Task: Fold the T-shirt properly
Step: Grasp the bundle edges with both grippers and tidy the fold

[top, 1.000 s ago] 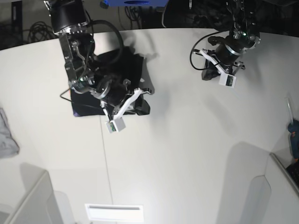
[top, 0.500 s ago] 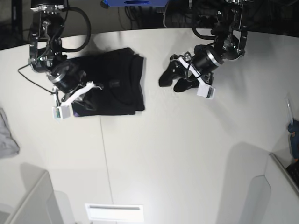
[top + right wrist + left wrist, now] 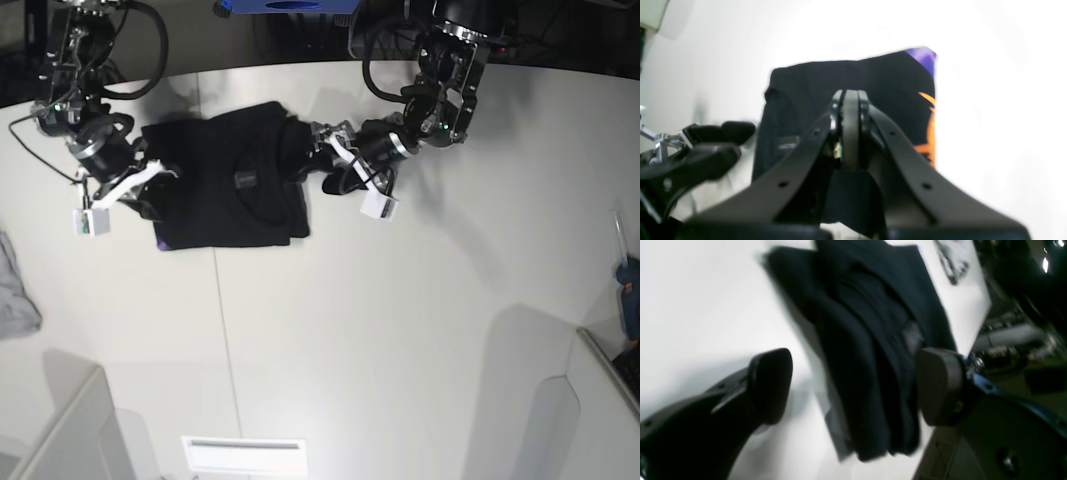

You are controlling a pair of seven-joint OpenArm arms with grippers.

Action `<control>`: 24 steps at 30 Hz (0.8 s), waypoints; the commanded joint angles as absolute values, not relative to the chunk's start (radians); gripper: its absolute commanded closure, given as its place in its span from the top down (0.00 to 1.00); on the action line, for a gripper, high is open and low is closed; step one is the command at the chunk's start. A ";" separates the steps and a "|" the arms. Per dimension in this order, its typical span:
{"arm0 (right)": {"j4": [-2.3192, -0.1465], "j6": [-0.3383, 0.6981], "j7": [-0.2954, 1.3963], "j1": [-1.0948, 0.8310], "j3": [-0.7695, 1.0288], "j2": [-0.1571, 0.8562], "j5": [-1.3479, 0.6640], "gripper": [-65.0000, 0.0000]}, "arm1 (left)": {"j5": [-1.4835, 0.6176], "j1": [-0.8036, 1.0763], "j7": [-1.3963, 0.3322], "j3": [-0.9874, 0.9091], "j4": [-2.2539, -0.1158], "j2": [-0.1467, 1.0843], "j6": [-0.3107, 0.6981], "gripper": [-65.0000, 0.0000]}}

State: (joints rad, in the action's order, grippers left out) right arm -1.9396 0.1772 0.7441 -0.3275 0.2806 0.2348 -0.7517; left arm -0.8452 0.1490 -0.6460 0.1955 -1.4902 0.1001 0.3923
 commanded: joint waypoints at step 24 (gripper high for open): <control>-1.954 0.191 0.717 -0.332 0.344 0.245 -0.762 0.00 | -0.860 -0.005 -0.624 0.303 -1.236 0.058 0.329 0.71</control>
State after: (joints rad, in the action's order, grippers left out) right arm -1.9388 0.1810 0.7437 -0.3412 0.3351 0.2337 -0.7509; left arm -0.8829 -0.0139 -0.5896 0.3027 -1.2442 0.0528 0.3622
